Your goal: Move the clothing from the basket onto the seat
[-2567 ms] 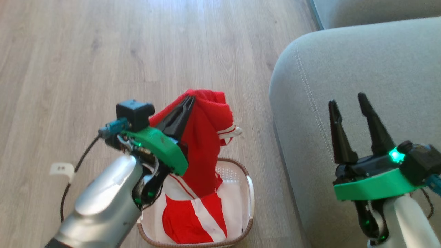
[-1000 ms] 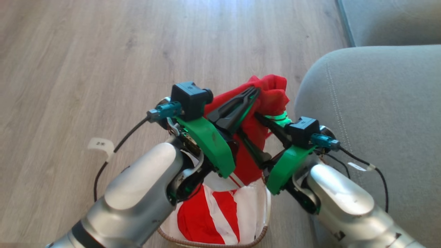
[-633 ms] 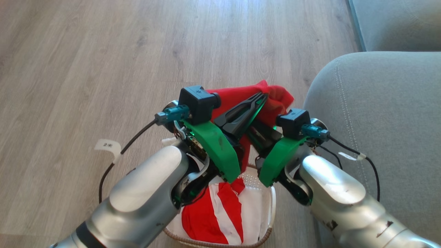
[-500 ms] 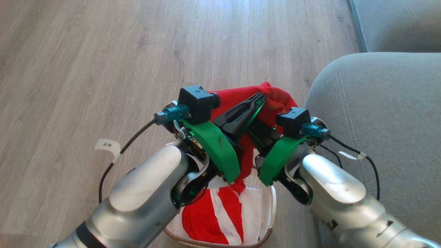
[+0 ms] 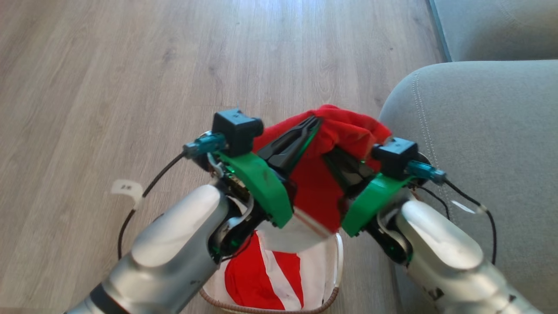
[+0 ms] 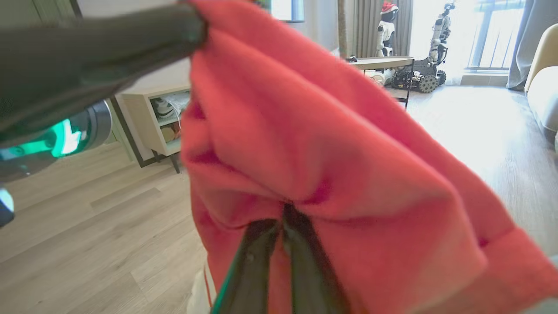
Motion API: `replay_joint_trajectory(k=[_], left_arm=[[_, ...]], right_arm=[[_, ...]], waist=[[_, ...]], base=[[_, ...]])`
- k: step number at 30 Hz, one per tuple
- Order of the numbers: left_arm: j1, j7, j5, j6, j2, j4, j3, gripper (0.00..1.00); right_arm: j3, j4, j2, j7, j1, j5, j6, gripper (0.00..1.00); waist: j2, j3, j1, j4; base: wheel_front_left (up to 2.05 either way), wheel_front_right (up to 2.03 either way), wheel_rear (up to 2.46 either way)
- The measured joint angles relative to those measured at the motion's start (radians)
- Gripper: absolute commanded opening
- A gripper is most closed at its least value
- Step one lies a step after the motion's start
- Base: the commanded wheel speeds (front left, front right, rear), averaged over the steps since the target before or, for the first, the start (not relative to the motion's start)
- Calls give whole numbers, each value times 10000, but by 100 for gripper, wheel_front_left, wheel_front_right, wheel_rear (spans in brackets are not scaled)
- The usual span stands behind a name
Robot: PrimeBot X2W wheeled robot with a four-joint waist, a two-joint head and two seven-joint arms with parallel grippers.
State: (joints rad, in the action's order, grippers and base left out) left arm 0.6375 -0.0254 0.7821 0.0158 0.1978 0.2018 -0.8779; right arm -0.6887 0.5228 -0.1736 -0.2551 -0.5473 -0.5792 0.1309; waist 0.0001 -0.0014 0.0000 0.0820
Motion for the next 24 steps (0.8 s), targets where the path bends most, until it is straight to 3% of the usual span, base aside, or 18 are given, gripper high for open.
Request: replay_joint_trajectory(k=[6,7,9,10,11,24], left_arm=[[-172,-113,2,-86,213,224,144,0],[-184,-113,2,-90,222,230,150,9],[-247,-113,2,-157,234,230,148,45],[-304,-113,2,-155,238,232,138,87],[-344,-113,2,-148,245,230,107,100],[-511,-408,-263,19,556,-261,-211,100]], right_arm=[[867,-930,-240,0,893,370,0,0],[982,-1083,-245,0,1048,441,0,0],[1174,-1404,-267,0,1323,619,0,0],[1279,-1534,-284,0,1434,698,0,0],[1400,-1689,-316,0,1538,761,0,0],[3001,-3361,-568,0,2390,1622,0,0]], waist=[[0,-19,0,-189],[0,-21,0,-235],[0,-21,0,-338],[0,-22,0,-394],[0,-24,0,-453],[0,112,0,-1606]], base=[[0,0,0],[0,0,0],[0,0,0],[0,0,0],[0,0,0],[0,0,0]])
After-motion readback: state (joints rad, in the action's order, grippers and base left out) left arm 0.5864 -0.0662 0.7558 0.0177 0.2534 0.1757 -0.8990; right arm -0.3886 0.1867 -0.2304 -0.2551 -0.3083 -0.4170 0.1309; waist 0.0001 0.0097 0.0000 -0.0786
